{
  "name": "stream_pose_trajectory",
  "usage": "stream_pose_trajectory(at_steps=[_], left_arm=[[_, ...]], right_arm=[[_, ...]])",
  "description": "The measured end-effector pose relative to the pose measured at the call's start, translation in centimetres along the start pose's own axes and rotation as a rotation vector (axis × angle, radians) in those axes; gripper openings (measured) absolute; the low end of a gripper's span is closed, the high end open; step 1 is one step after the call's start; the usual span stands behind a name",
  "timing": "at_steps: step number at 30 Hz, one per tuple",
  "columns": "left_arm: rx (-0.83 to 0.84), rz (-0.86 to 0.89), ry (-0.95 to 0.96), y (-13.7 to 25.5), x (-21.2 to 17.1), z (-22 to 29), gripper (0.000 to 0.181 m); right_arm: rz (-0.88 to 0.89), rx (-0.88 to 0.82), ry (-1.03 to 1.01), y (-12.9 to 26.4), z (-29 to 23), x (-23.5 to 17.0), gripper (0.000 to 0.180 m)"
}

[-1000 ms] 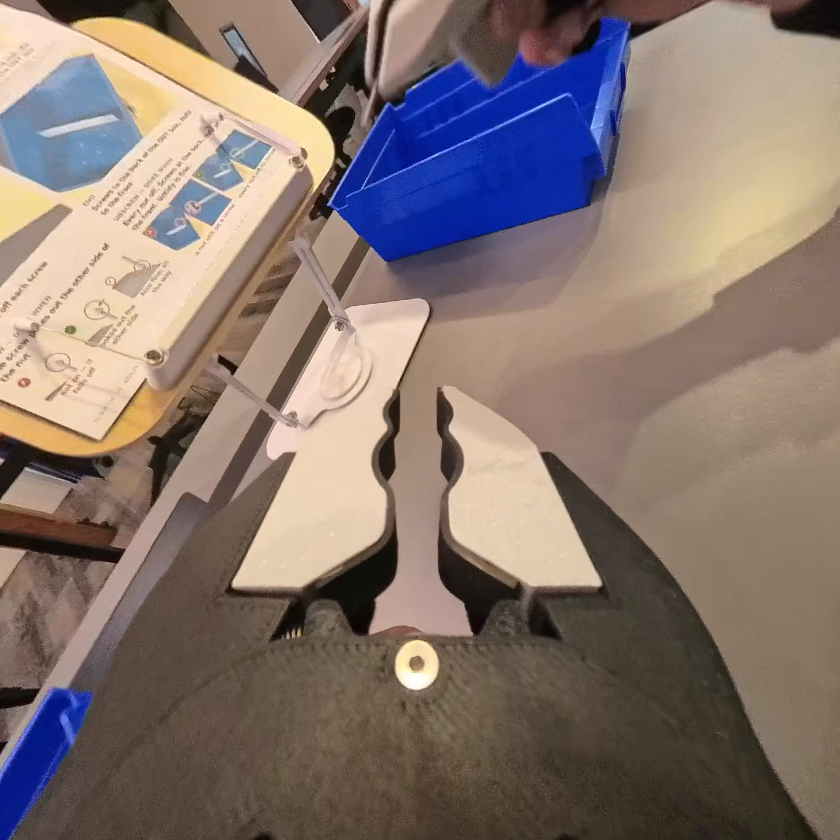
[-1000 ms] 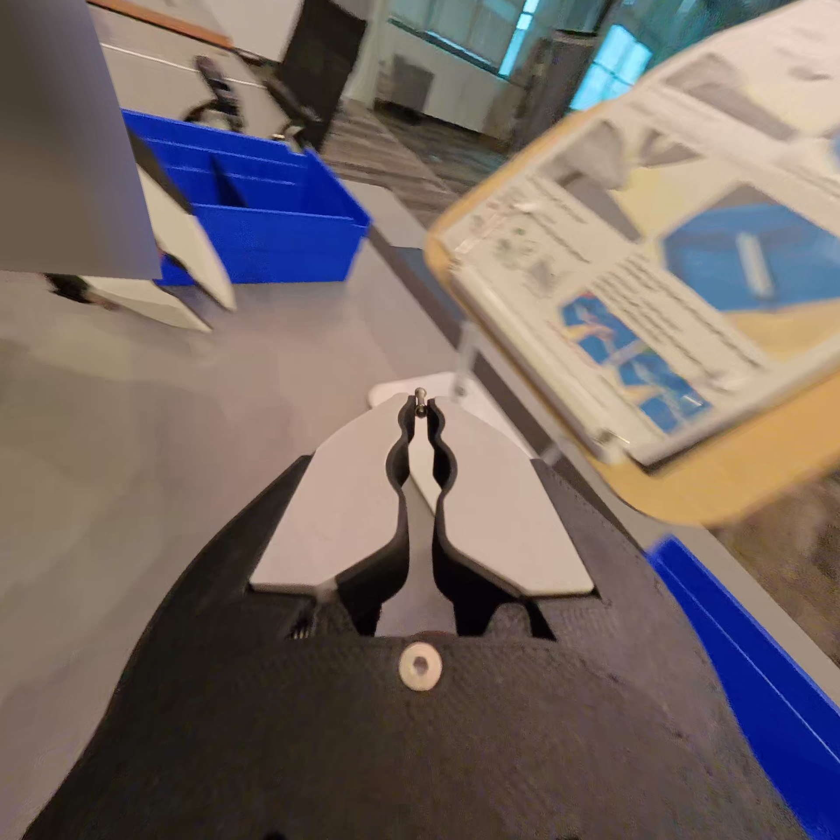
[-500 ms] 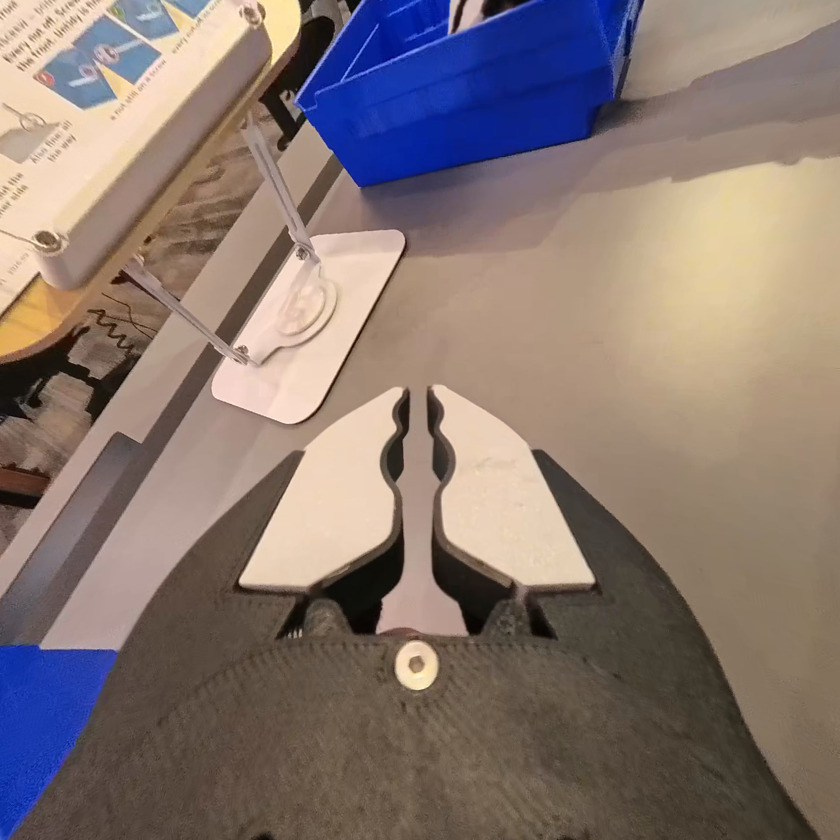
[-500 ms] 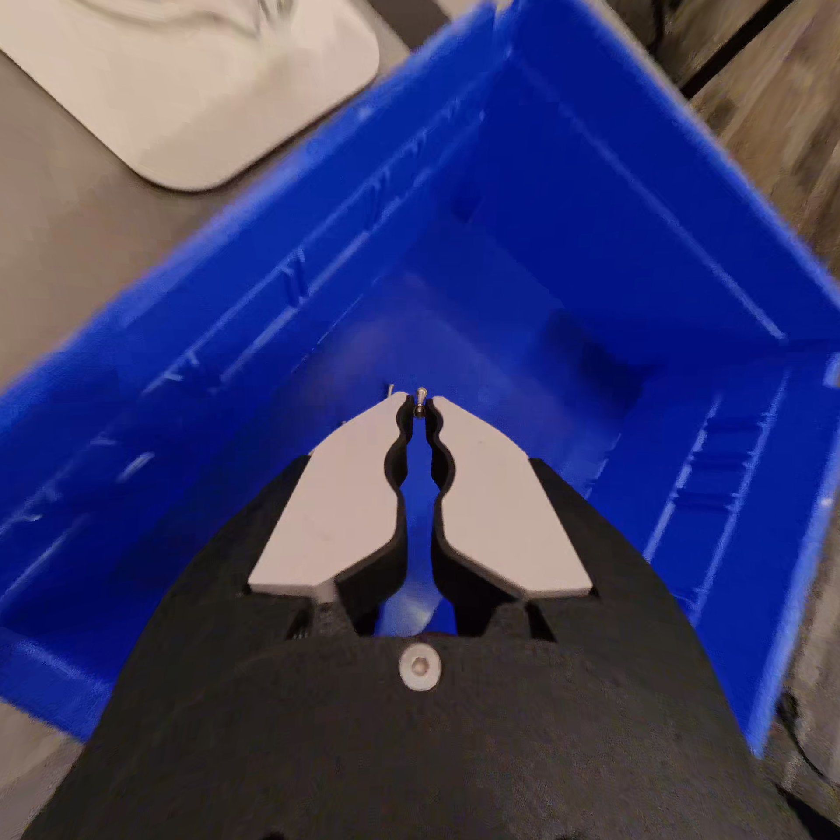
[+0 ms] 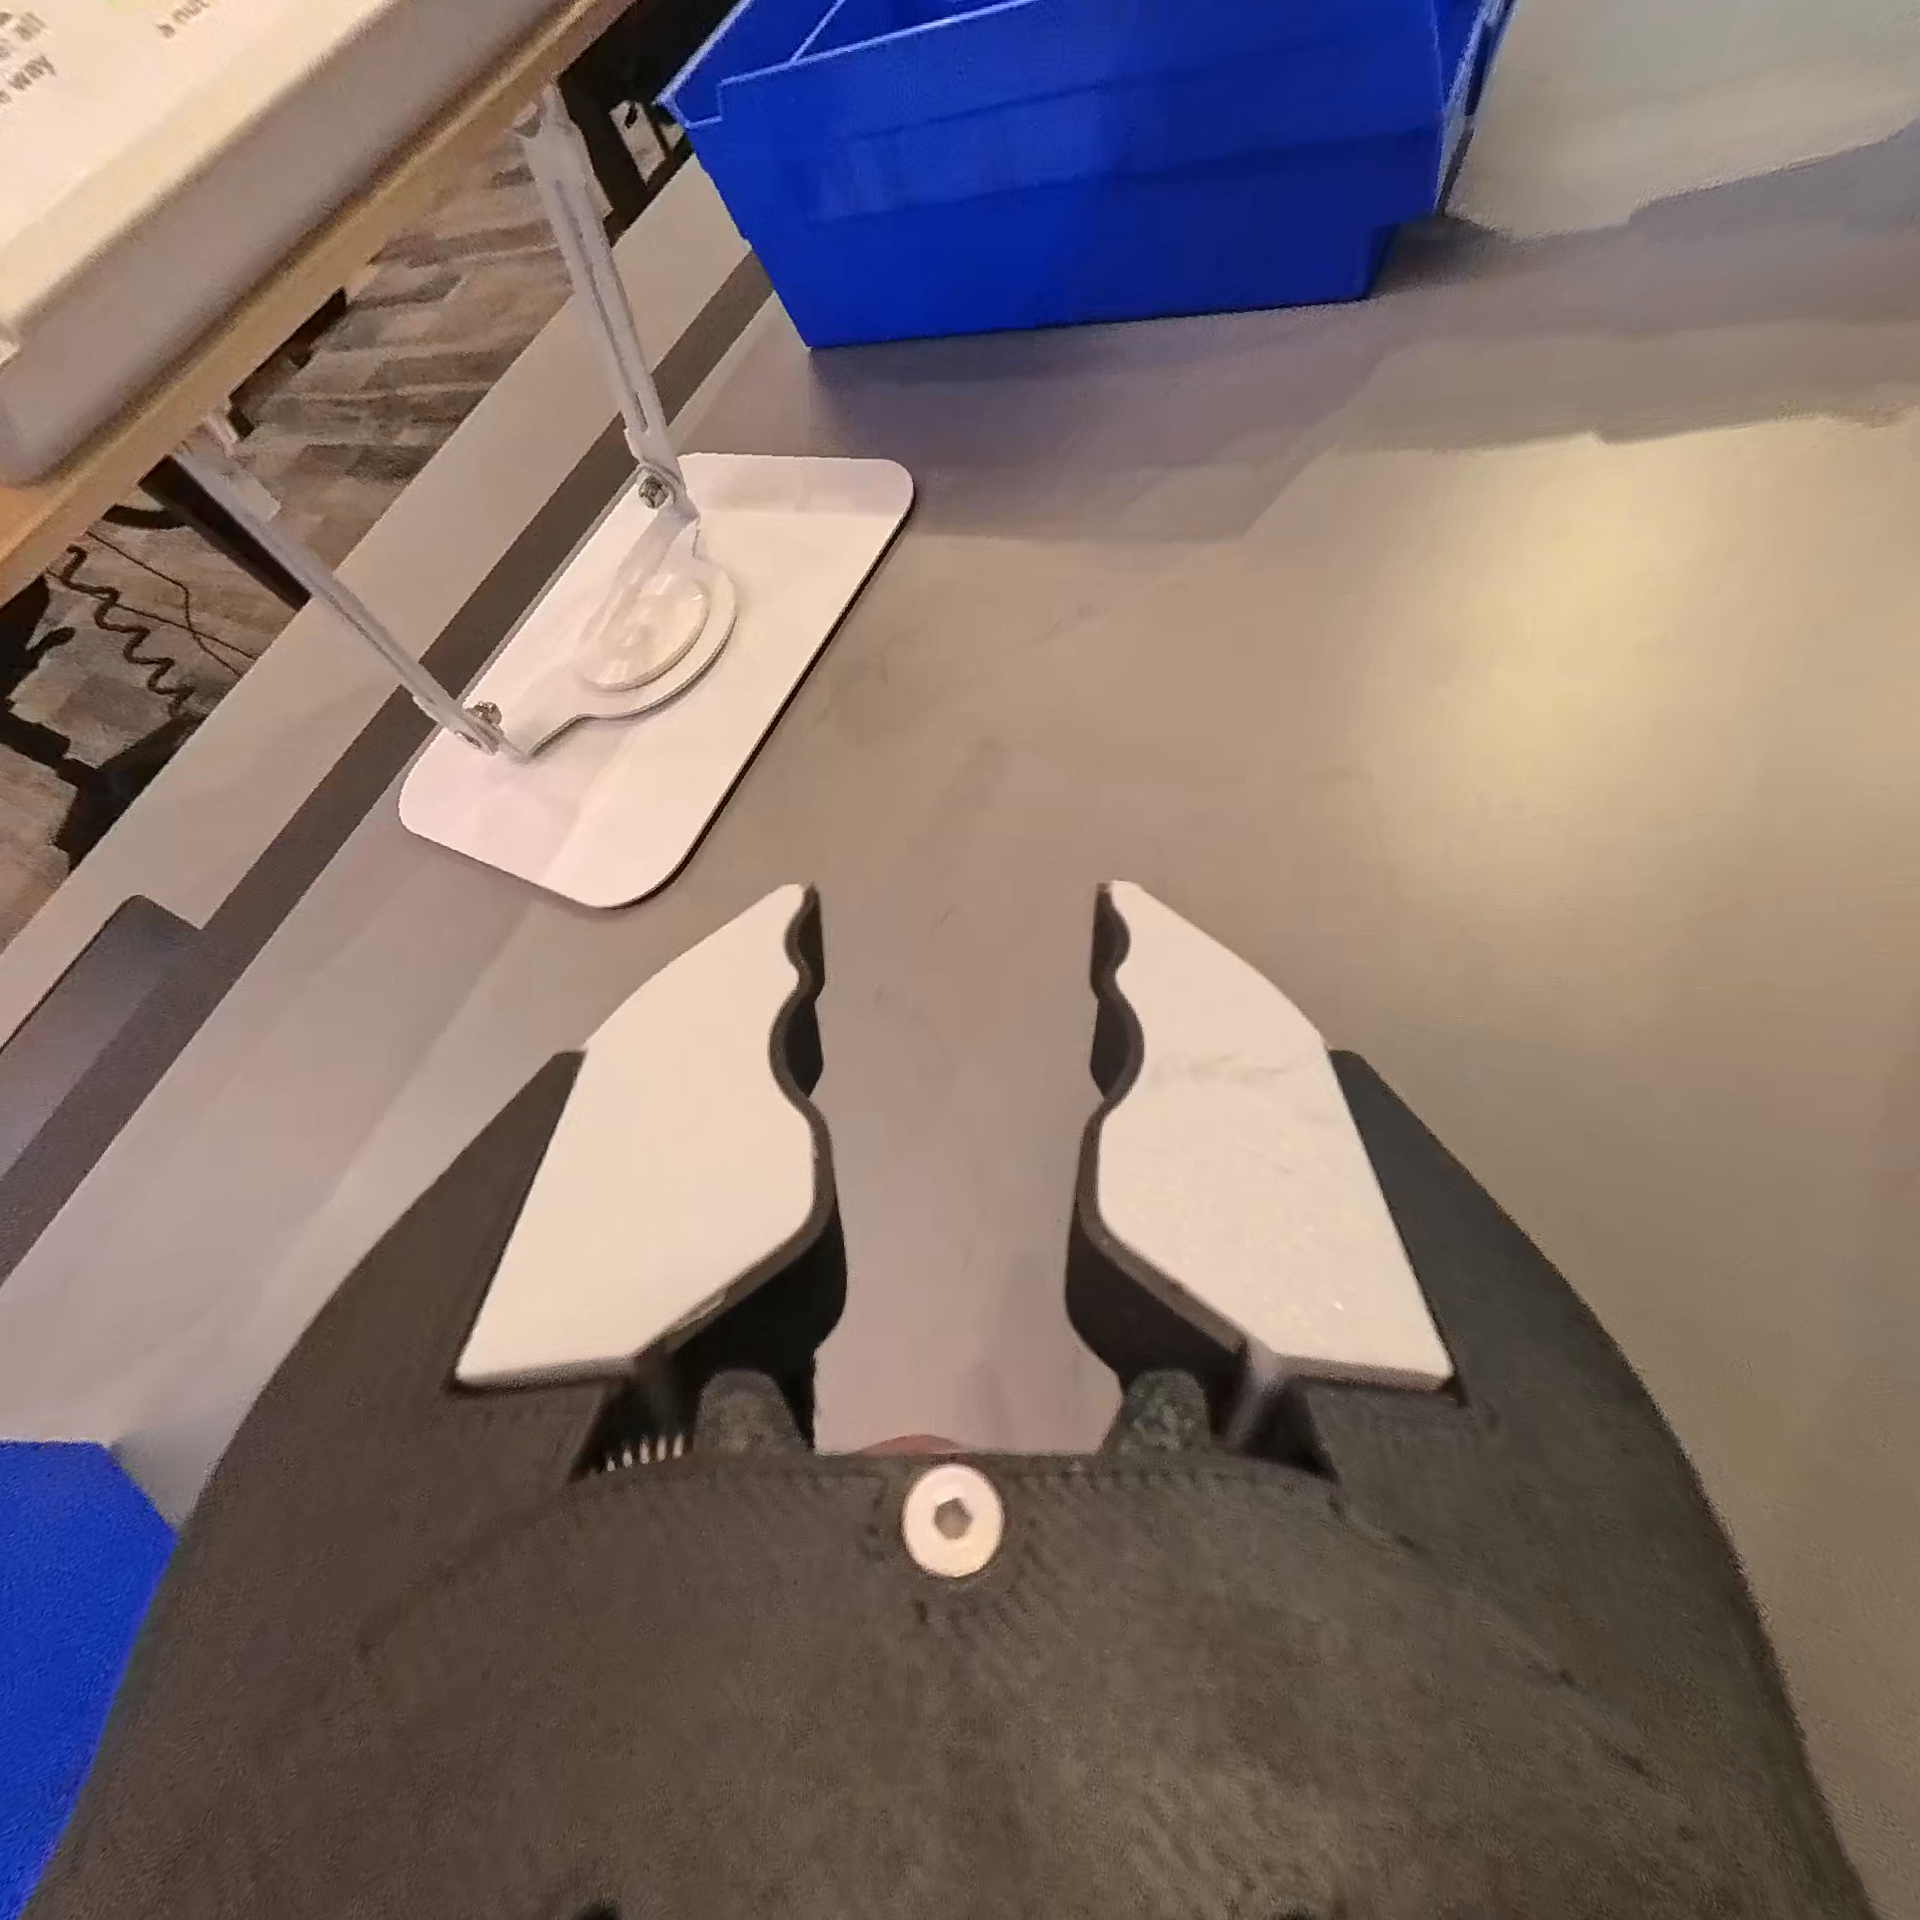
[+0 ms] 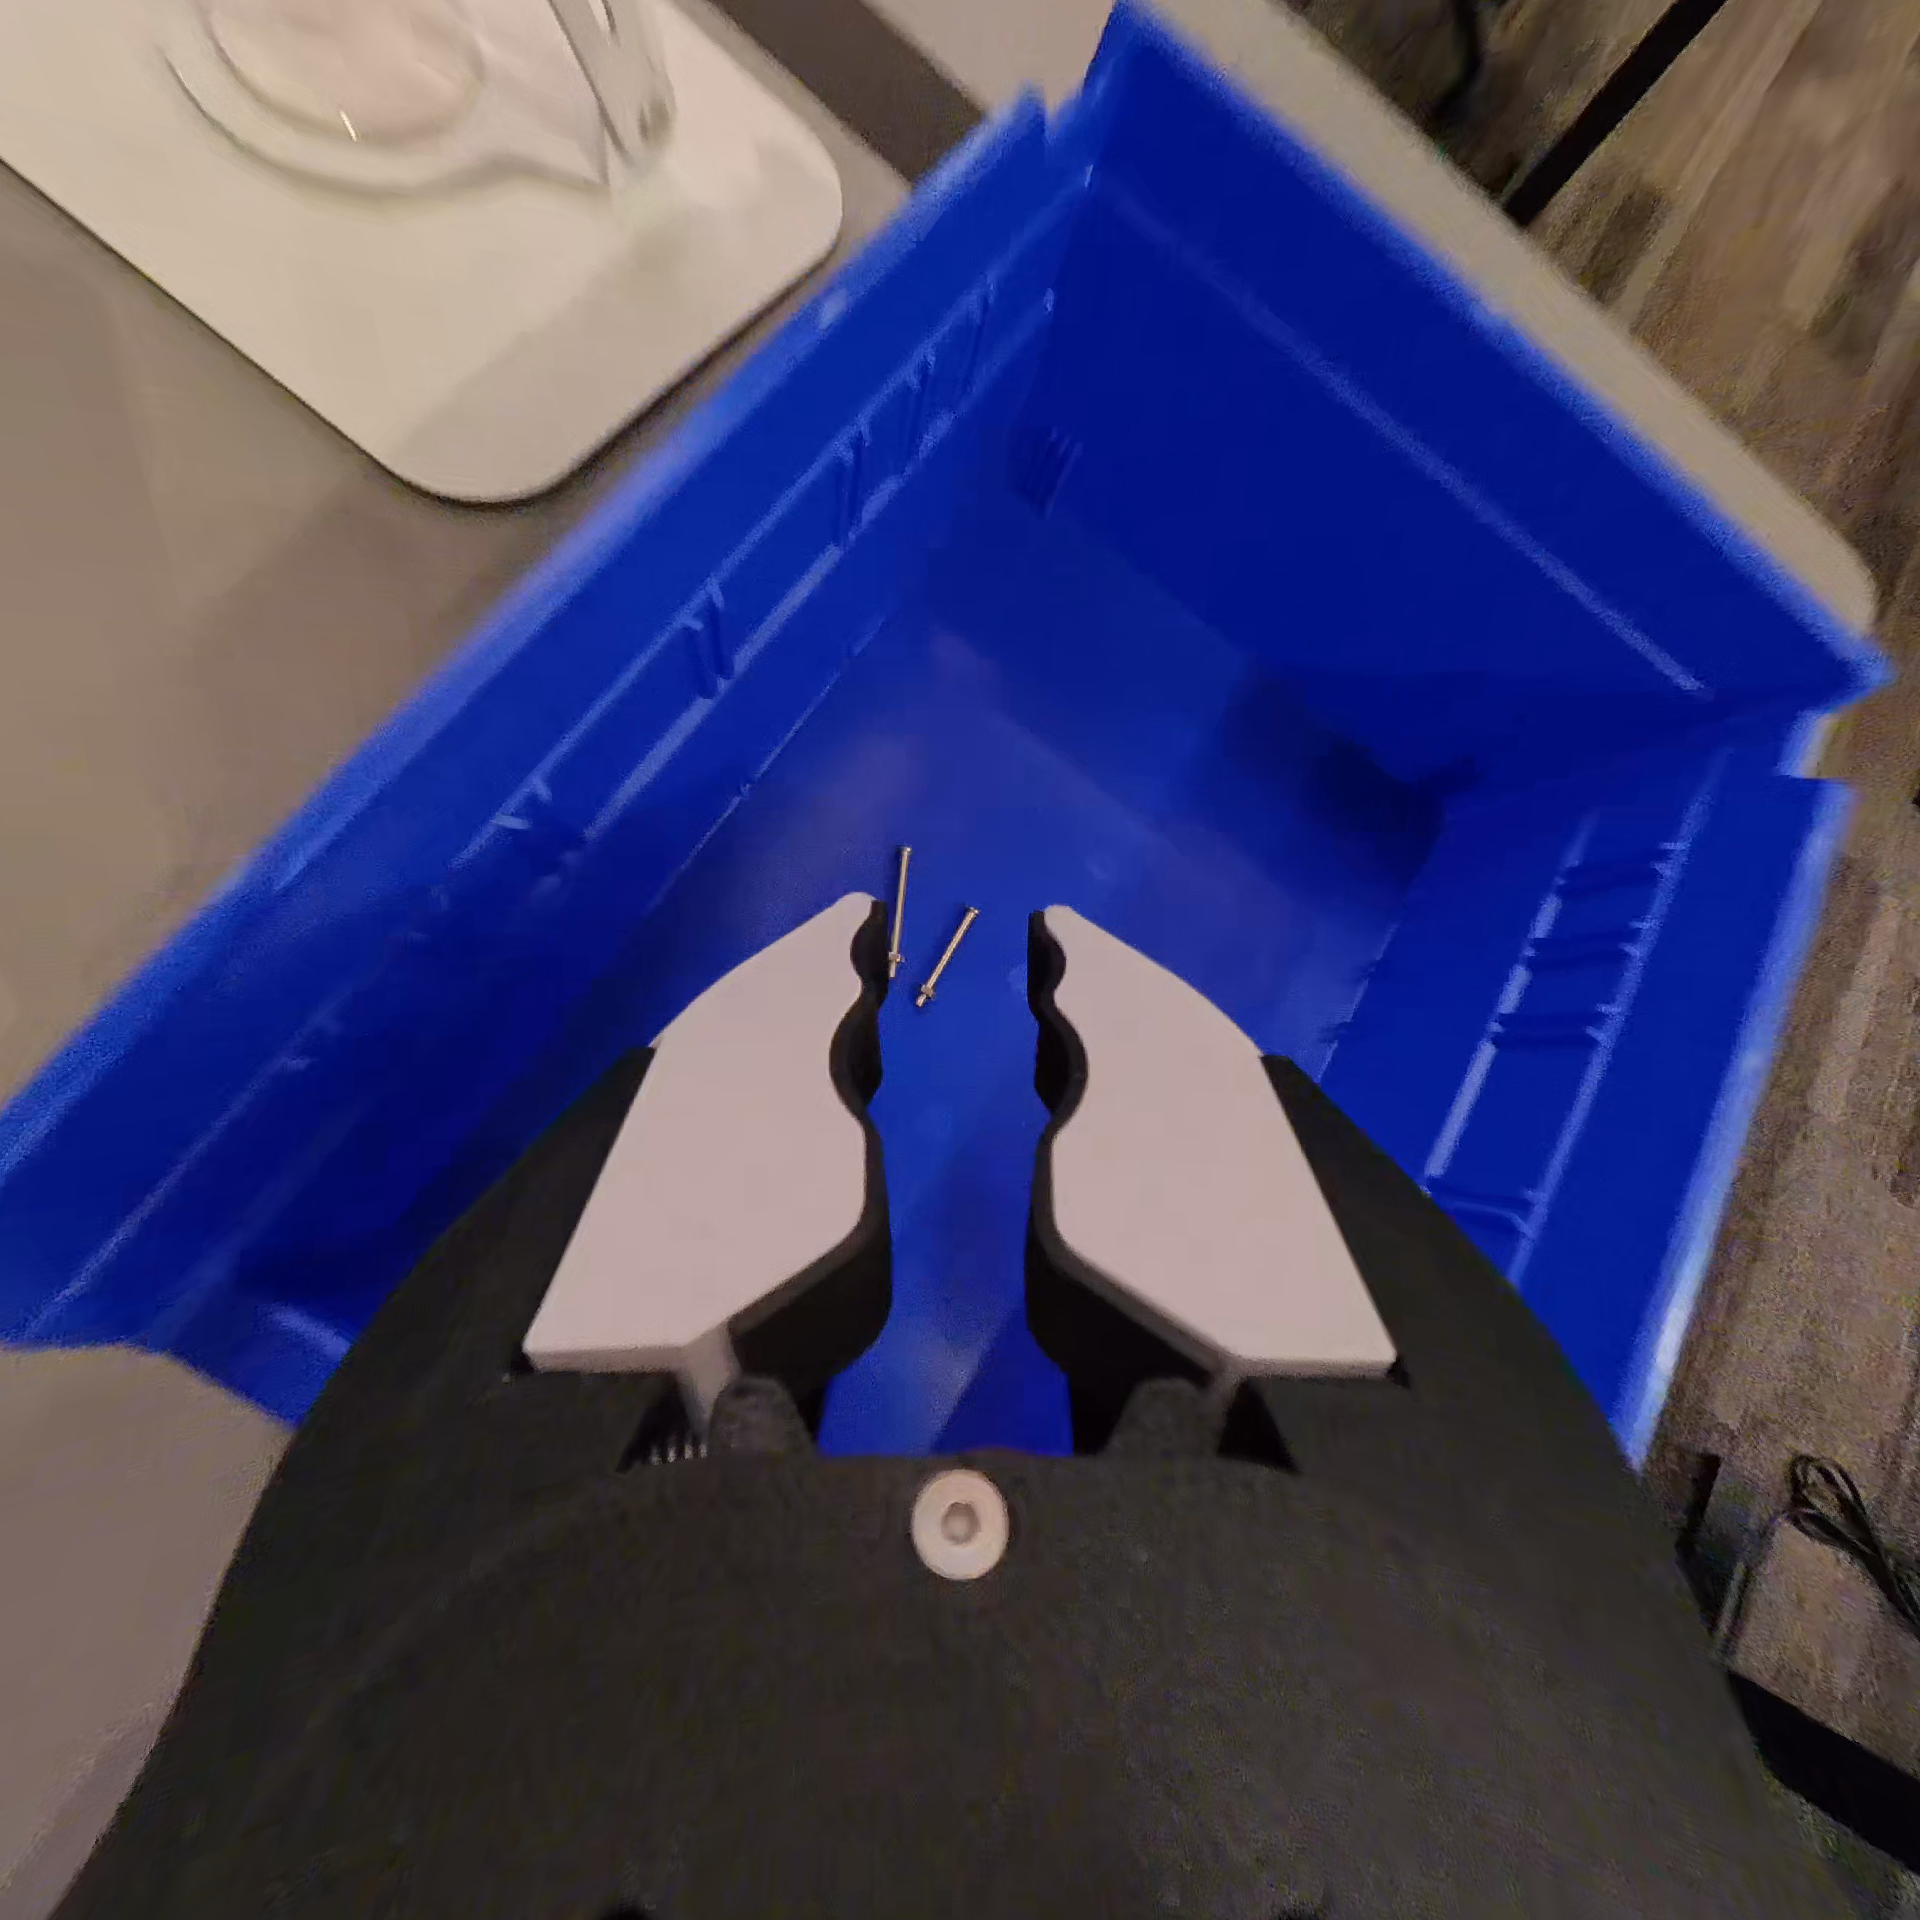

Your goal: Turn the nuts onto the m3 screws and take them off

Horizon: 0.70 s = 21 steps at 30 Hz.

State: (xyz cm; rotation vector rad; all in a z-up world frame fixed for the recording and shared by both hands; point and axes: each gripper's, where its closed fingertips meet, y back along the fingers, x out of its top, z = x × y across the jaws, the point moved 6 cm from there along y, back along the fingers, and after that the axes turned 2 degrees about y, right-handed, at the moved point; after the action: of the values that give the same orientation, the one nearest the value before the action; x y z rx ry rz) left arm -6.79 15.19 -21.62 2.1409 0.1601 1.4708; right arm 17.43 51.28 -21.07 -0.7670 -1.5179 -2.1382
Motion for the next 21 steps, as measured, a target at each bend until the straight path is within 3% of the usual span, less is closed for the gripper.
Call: stream_pose_trajectory(at_steps=[1,6,11,13,17,21], left_arm=[[0.000,-0.001,0.006,0.1,-0.1,0.0,0.049],[0.010,-0.005,-0.001,0.9,-0.4,0.3,0.041],[0.046,0.008,0.001,2.9,-0.7,0.6,0.037],[0.094,0.023,0.012,4.5,-0.7,0.2,0.042],[0.289,0.033,0.069,9.9,-1.3,-2.0,0.055],[0.586,-0.003,0.152,17.6,-3.4,-6.2,0.064]], right_arm=[[0.029,-0.015,-0.003,1.1,0.0,0.3,0.026],[0.119,-0.203,-0.026,7.3,0.6,-0.1,0.030],[0.090,-0.386,-0.169,11.5,3.0,-5.2,0.043],[0.058,-0.409,-0.220,12.0,3.9,-7.5,0.047],[0.035,-0.294,-0.318,10.2,4.5,-10.1,0.064],[-0.018,-0.216,-0.336,7.8,4.8,-11.0,0.061]])
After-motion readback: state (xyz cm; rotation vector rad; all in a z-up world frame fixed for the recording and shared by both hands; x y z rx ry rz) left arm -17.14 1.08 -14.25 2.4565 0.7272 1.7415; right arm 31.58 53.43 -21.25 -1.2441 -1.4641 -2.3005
